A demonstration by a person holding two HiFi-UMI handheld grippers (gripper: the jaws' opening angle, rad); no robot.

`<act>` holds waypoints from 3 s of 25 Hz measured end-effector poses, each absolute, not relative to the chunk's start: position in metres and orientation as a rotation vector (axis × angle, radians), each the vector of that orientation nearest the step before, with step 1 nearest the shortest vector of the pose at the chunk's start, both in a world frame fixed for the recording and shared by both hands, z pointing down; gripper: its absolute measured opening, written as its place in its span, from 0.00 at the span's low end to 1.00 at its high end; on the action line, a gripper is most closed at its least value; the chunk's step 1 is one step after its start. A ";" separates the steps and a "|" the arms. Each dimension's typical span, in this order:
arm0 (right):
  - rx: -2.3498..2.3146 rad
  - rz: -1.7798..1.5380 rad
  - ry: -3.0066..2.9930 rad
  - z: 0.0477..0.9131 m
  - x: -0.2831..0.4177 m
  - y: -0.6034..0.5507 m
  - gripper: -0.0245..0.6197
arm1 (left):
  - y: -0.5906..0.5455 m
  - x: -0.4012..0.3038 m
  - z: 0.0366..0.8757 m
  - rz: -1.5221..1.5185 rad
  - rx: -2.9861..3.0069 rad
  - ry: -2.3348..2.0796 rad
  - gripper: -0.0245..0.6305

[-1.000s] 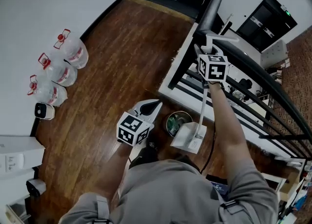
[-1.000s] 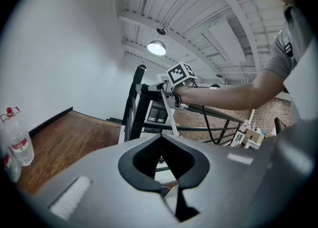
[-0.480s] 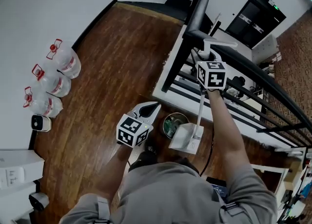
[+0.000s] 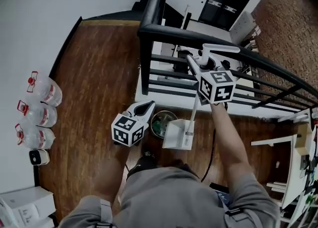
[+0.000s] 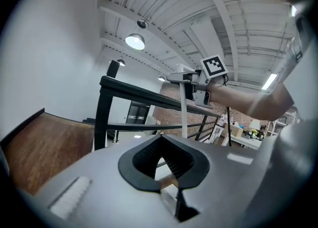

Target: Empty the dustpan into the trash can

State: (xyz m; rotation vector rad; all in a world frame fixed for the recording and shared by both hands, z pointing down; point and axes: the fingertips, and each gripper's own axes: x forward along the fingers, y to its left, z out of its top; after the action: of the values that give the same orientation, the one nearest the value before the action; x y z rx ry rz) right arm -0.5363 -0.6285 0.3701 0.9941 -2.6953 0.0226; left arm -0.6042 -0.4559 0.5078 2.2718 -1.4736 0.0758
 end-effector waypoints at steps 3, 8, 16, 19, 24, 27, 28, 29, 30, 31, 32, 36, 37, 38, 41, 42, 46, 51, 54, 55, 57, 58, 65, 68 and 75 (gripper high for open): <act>1.023 0.051 -2.723 0.355 -0.482 -0.610 0.33 | -0.461 -0.568 0.494 0.088 2.323 -1.449 0.04; 1.088 0.120 -2.758 0.345 -0.389 -0.584 0.33 | -0.461 -0.506 0.479 0.119 2.370 -1.421 0.04; 1.160 0.166 -2.781 0.342 -0.282 -0.549 0.32 | -0.442 -0.425 0.471 0.168 2.404 -1.412 0.04; 1.200 0.155 -2.789 0.335 -0.252 -0.541 0.32 | -0.438 -0.402 0.469 0.167 2.407 -1.417 0.04; 1.300 0.119 -2.791 0.320 -0.203 -0.539 0.32 | -0.438 -0.366 0.467 0.171 2.427 -1.401 0.04; 1.358 0.102 -2.770 0.318 -0.174 -0.541 0.32 | -0.438 -0.344 0.469 0.187 2.435 -1.379 0.04; 1.370 0.103 -2.758 0.321 -0.165 -0.543 0.32 | -0.438 -0.337 0.471 0.192 2.436 -1.372 0.04; 1.382 0.106 -2.744 0.326 -0.157 -0.545 0.32 | -0.438 -0.331 0.472 0.196 2.437 -1.365 0.04; 1.395 0.111 -2.726 0.333 -0.148 -0.547 0.32 | -0.438 -0.326 0.474 0.200 2.438 -1.359 0.04; 1.411 0.117 -2.707 0.341 -0.141 -0.549 0.32 | -0.438 -0.322 0.476 0.205 2.438 -1.353 0.04; 1.426 0.122 -2.687 0.350 -0.134 -0.552 0.32 | -0.438 -0.319 0.478 0.211 2.437 -1.348 0.04; 1.458 0.124 -2.627 0.396 -0.118 -0.565 0.32 | -0.438 -0.313 0.487 0.244 2.426 -1.331 0.04; 1.459 0.127 -2.617 0.409 -0.114 -0.568 0.32 | -0.438 -0.311 0.489 0.252 2.423 -1.327 0.04; 1.462 0.135 -2.604 0.421 -0.109 -0.570 0.32 | -0.438 -0.309 0.491 0.258 2.420 -1.324 0.04; 1.475 0.176 -2.552 0.460 -0.091 -0.572 0.32 | -0.438 -0.303 0.500 0.277 2.406 -1.312 0.04; 1.480 0.192 -2.533 0.472 -0.086 -0.572 0.32 | -0.438 -0.302 0.504 0.286 2.400 -1.307 0.04; 1.512 0.245 -2.488 0.511 -0.069 -0.569 0.32 | -0.436 -0.295 0.523 0.339 2.367 -1.288 0.04; 1.539 0.291 -2.467 0.547 -0.052 -0.566 0.32 | -0.428 -0.278 0.545 0.405 2.340 -1.223 0.04; 1.554 0.316 -2.454 0.565 -0.044 -0.568 0.32 | -0.427 -0.267 0.552 0.440 2.341 -1.192 0.04; 1.557 0.329 -2.447 0.572 -0.043 -0.567 0.32 | -0.427 -0.265 0.554 0.447 2.339 -1.188 0.04; 1.556 0.361 -2.434 0.586 -0.041 -0.565 0.32 | -0.427 -0.265 0.557 0.456 2.328 -1.187 0.04; 1.558 0.374 -2.427 0.592 -0.040 -0.564 0.31 | -0.427 -0.265 0.559 0.456 2.323 -1.189 0.04; 1.566 0.431 -2.382 0.623 -0.034 -0.565 0.31 | -0.432 -0.265 0.562 0.452 2.310 -1.203 0.04; 1.553 0.453 -2.361 0.639 -0.035 -0.560 0.31 | -0.432 -0.268 0.564 0.459 2.301 -1.211 0.04; 1.578 0.476 -2.344 0.653 -0.027 -0.548 0.31 | -0.431 -0.271 0.572 0.482 2.283 -1.207 0.04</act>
State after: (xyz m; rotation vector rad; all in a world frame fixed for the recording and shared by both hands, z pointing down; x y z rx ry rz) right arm -0.0274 -0.5481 0.6528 1.5781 -2.3436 0.4764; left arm -0.2712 -0.4312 0.5723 2.2835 -1.2074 0.4817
